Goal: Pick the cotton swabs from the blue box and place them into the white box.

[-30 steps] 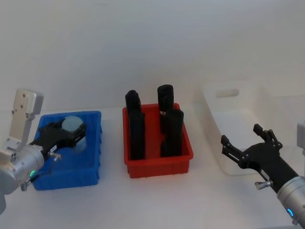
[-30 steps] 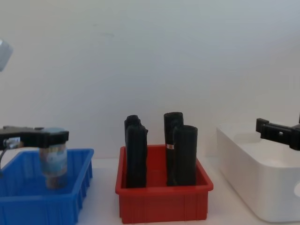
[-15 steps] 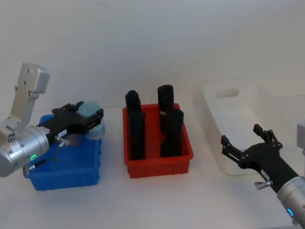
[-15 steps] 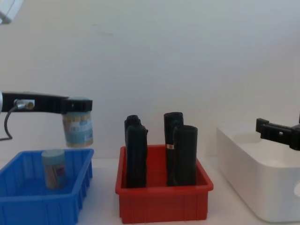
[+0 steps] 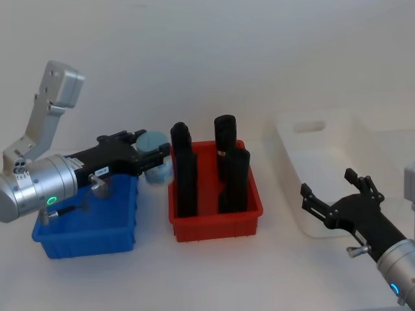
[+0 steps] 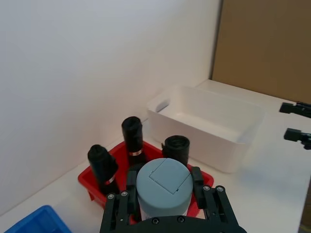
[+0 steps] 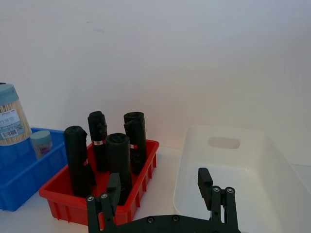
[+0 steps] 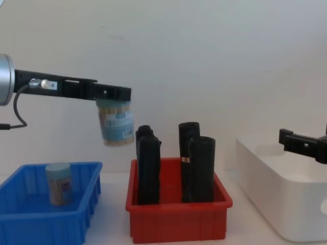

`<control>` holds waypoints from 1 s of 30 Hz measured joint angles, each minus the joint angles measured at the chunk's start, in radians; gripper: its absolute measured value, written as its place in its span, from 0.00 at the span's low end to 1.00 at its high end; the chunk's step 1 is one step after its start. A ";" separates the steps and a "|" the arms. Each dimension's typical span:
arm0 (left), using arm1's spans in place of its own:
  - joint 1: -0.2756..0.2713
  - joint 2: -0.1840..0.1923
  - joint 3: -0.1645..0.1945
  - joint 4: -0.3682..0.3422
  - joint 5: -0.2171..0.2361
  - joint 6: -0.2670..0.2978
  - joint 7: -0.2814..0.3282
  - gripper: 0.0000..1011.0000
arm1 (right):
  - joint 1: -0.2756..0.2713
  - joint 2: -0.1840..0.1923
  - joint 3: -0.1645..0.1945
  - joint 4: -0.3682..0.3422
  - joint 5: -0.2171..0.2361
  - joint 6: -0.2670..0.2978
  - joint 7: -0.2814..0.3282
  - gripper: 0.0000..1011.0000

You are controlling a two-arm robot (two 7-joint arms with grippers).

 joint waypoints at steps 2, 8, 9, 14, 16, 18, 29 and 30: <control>-0.004 -0.001 0.002 -0.003 -0.002 0.006 -0.012 0.66 | 0.000 0.000 0.000 0.000 0.000 0.000 0.000 0.99; -0.017 -0.003 0.007 -0.012 -0.008 0.026 -0.053 0.66 | 0.000 0.000 0.000 0.000 0.000 0.000 0.000 0.99; -0.020 -0.004 0.008 -0.014 -0.009 0.030 -0.060 0.66 | 0.000 0.000 0.000 0.000 0.000 0.000 0.000 0.99; -0.025 -0.005 0.010 -0.017 -0.012 0.037 -0.078 0.66 | 0.000 0.000 0.000 0.000 0.000 0.000 0.000 0.99; -0.027 -0.005 0.011 -0.018 -0.013 0.040 -0.082 0.66 | 0.000 0.000 0.000 0.000 0.000 0.000 0.001 0.99; -0.028 -0.006 0.012 -0.019 -0.014 0.042 -0.088 0.66 | 0.001 -0.001 0.000 0.000 0.000 0.000 0.007 0.99; -0.033 -0.006 0.014 -0.023 -0.016 0.051 -0.105 0.66 | 0.018 -0.008 -0.011 -0.005 -0.005 0.017 0.087 0.99; -0.034 -0.007 0.014 -0.023 -0.016 0.051 -0.106 0.66 | 0.022 -0.010 -0.013 -0.005 -0.006 0.020 0.100 0.99</control>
